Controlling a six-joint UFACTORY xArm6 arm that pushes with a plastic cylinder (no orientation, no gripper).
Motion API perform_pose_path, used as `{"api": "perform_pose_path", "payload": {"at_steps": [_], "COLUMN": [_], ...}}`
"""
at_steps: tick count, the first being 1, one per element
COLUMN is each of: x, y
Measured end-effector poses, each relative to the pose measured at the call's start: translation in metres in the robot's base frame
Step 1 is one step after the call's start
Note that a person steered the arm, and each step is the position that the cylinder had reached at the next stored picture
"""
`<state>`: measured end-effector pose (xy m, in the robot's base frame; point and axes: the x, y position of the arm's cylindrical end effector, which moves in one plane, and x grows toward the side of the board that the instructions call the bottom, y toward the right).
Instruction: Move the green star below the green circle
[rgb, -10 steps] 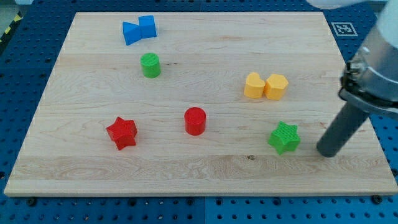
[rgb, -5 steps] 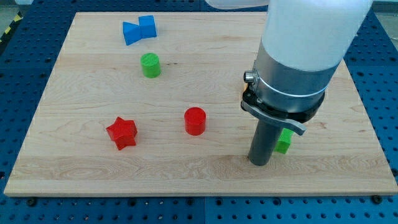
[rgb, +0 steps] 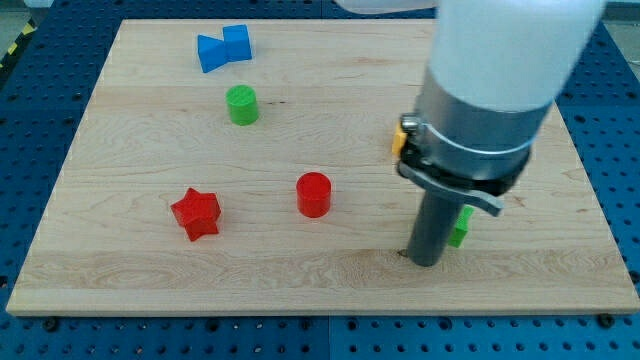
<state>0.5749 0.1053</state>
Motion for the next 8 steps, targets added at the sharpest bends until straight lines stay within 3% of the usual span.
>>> {"api": "perform_pose_path", "payload": {"at_steps": [8], "x": [-0.005], "y": [0.051]}}
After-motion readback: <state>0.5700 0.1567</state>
